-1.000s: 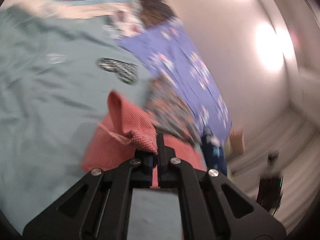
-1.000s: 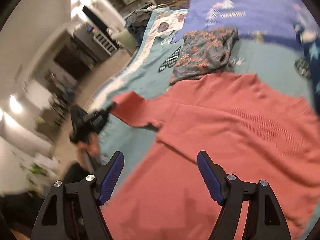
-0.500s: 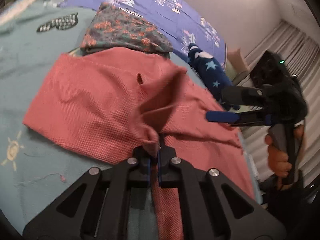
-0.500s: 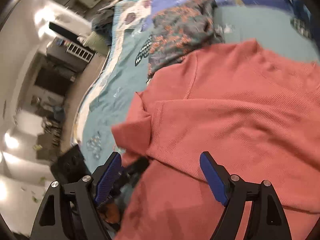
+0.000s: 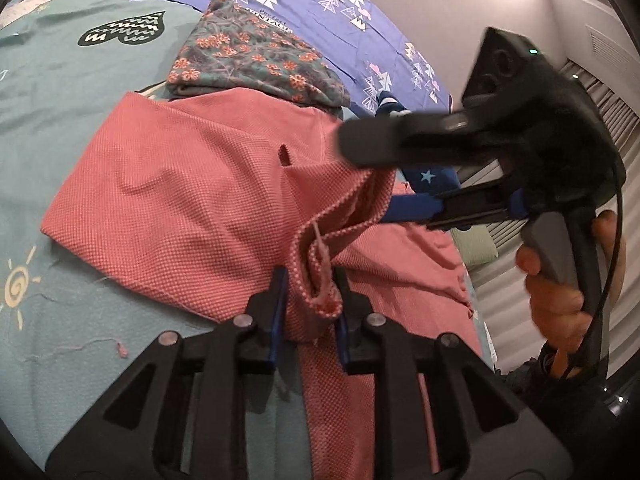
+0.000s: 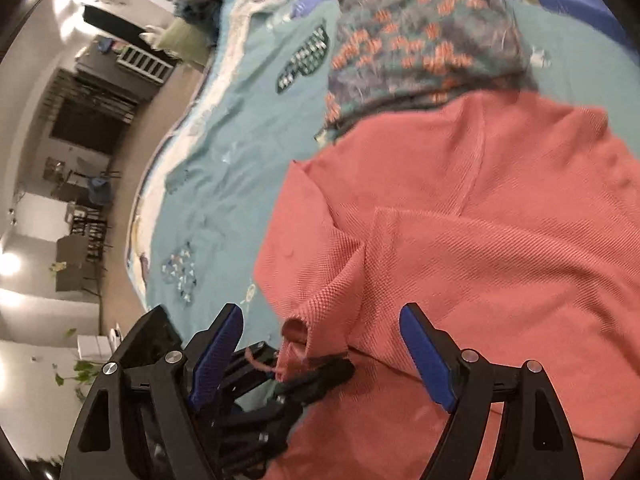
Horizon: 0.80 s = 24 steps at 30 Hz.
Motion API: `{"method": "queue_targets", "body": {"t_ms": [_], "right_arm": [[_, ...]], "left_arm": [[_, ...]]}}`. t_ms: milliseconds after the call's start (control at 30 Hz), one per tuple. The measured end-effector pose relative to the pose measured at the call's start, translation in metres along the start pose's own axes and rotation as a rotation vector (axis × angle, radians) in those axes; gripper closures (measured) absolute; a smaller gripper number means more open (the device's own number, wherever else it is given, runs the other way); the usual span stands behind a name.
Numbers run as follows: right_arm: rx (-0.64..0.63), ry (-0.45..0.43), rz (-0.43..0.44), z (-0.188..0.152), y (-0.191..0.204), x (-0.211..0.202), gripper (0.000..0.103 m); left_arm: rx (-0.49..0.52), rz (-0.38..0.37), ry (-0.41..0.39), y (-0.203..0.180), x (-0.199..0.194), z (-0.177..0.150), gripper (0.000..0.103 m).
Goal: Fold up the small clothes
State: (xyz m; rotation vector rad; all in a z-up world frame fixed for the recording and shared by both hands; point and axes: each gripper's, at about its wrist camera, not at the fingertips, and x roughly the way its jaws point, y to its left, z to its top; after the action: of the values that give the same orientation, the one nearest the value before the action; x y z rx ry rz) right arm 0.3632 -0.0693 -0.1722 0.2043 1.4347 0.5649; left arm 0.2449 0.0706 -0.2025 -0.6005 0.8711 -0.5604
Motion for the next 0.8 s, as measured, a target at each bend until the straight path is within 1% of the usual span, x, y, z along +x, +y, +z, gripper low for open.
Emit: {"method": "queue_targets", "body": {"t_ms": [33,67,100,167,200,267,367,433,600,733,800], "right_arm": [[0.010,0.006,-0.006,0.001,0.001,0.005,0.042],[0.015,0.015,-0.009,0.001,0.000,0.009,0.072],[0.021,0.024,-0.009,0.001,0.001,0.014,0.090],[0.038,0.000,0.002,-0.001,-0.001,0.014,0.092],[0.031,-0.022,-0.005,-0.002,-0.001,0.011,0.095],[0.022,-0.049,-0.014,-0.004,0.000,0.004,0.096],[0.002,-0.069,0.012,-0.006,0.006,-0.012,0.096],[-0.020,-0.092,0.012,-0.009,0.011,-0.027,0.096],[-0.057,-0.159,0.016,-0.017,0.017,-0.066,0.097],[-0.059,-0.207,0.041,-0.025,0.014,-0.098,0.098],[-0.056,-0.231,0.055,-0.030,0.009,-0.115,0.098]], "left_arm": [[-0.003,0.004,0.001,-0.001,0.000,0.001,0.081],[-0.005,0.010,0.003,-0.001,0.001,0.002,0.081],[-0.006,0.020,0.008,-0.003,0.002,0.003,0.081],[-0.003,0.033,0.010,-0.007,0.001,0.004,0.081],[-0.004,0.035,0.010,-0.008,0.001,0.005,0.081],[-0.014,0.035,0.007,-0.010,0.000,0.007,0.081],[-0.031,0.021,-0.012,-0.016,-0.005,0.010,0.081],[-0.022,0.003,-0.025,-0.027,-0.010,0.012,0.081],[0.050,-0.026,-0.072,-0.068,-0.022,0.018,0.081],[0.094,-0.066,-0.100,-0.104,-0.027,0.022,0.081],[0.130,-0.063,-0.123,-0.121,-0.029,0.022,0.081]]}}
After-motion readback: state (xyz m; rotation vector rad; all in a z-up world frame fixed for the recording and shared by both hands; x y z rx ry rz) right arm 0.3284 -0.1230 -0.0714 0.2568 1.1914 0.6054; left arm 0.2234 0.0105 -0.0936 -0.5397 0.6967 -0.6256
